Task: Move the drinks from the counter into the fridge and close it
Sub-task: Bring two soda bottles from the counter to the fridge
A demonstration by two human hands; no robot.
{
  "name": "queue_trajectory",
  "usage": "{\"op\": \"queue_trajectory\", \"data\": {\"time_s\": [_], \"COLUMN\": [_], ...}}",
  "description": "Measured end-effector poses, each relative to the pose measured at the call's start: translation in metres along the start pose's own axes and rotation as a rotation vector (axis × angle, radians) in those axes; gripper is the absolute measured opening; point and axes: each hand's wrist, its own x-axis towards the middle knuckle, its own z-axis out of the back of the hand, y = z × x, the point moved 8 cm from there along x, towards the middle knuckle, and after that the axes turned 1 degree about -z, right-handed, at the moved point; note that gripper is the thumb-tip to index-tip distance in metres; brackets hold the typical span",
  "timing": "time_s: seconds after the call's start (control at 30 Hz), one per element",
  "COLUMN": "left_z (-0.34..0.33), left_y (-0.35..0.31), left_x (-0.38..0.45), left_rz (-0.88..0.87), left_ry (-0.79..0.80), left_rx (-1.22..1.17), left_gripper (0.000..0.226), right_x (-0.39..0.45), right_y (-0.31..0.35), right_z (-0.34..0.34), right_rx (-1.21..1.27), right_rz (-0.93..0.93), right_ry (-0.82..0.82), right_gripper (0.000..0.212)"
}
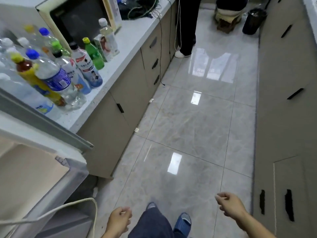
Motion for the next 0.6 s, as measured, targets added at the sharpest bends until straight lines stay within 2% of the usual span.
{"op": "queue_trajectory", "data": {"time_s": [0.2, 0.33, 0.47, 0.6], "left_z": [-0.010, -0.012, -0.010, -0.010], "left_y": [-0.040, -0.082, -0.135, -0.204], "left_x": [0.035, 0.074, 0.101, 0.127], "left_rz": [0.061, 0.062, 0.127, 0.110], "left_ry": [-0.084, -0.116, -0.103, -0.097], "left_rx": [-0.051, -0.078, -0.193, -0.321], "left_gripper": [0.014, 0.029, 0.023, 0.018], "right_x": [0.066, 0.106, 0.127, 0.154], "right_y": [0.133, 0.198, 0.252, 0.320], "right_z": [-0.014, -0.024, -0.026, -0.033], "right_rx": [-0.117, -0.197, -0.293, -0.353], "right_rz": [0.135, 0.171, 0.124, 0.149], "right_ry": [0.092, 0.123, 0.165, 0.165], "right_gripper": [0.009, 0.010, 0.015, 0.018]}}
